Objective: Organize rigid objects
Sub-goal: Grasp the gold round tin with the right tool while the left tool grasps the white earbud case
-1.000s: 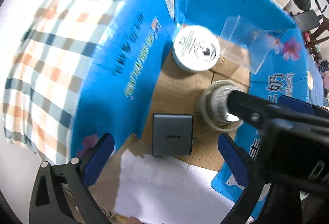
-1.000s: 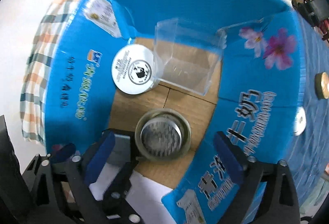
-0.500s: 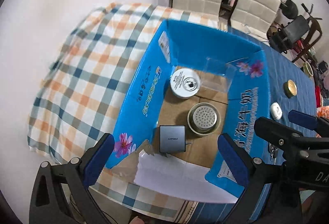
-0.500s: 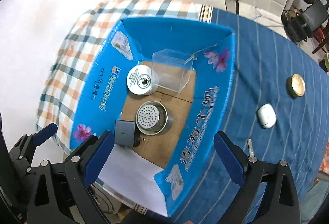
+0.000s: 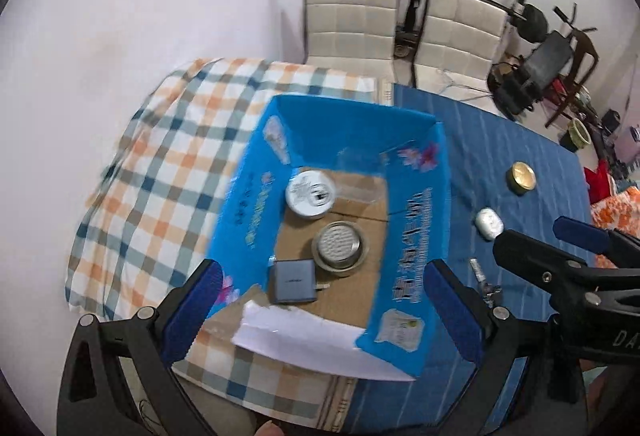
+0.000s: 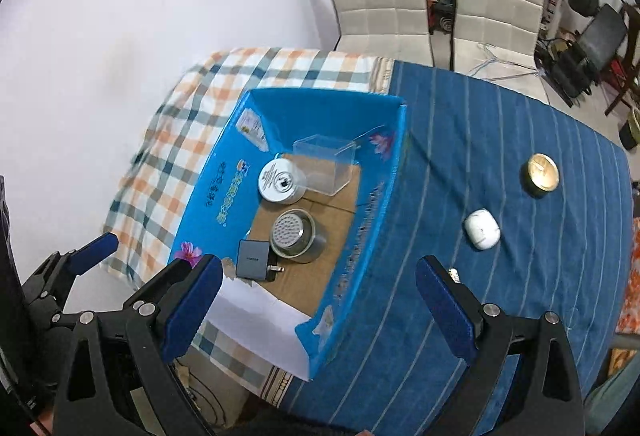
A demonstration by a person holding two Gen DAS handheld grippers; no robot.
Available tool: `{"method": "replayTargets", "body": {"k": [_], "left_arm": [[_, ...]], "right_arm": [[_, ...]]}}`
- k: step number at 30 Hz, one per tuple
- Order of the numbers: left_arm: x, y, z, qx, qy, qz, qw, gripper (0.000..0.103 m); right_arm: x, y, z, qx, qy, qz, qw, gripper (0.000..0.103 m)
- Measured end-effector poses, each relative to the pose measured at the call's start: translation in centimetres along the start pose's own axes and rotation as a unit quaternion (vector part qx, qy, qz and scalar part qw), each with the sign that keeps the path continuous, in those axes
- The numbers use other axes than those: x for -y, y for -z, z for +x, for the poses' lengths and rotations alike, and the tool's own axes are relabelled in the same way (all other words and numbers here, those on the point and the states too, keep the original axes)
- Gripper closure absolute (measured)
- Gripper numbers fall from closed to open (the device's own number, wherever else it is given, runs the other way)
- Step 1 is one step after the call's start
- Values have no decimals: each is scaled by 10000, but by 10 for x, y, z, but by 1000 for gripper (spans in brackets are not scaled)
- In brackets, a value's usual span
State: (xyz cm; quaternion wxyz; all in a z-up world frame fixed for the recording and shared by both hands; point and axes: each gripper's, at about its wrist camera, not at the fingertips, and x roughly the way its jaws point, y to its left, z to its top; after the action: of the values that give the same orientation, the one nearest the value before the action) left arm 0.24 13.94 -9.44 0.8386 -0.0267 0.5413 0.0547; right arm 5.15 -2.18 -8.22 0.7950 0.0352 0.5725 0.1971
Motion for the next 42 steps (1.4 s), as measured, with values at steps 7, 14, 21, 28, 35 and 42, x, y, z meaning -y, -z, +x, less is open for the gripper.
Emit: {"method": "replayTargets", "body": {"k": [7,14,21,28,35,42], "left_arm": [[76,-10,25,-134,308,636,9974,0],[160,-17,81,-655,548,1075,9905,0],[213,-26,144,-1233,582,996,9856,0],[230,-34,207,-1909,1105,-28,9754,3],[244,-34,253,-2408,1069,-465,9635,31],[254,-31,258,-2224,630,-81,9729,54]], "right_arm": [[77,14,-17,72,180,755,9970,4],[181,34,-8,-115,572,1649,9846,4],[268,30,19,-292,790,2366,9679,4],[323,15,52,-483,778,2686,9589,4],[356,-19,77,-517,766,2674,9592,4],[374,-49,106,-619,717,2598,9610,4]]}}
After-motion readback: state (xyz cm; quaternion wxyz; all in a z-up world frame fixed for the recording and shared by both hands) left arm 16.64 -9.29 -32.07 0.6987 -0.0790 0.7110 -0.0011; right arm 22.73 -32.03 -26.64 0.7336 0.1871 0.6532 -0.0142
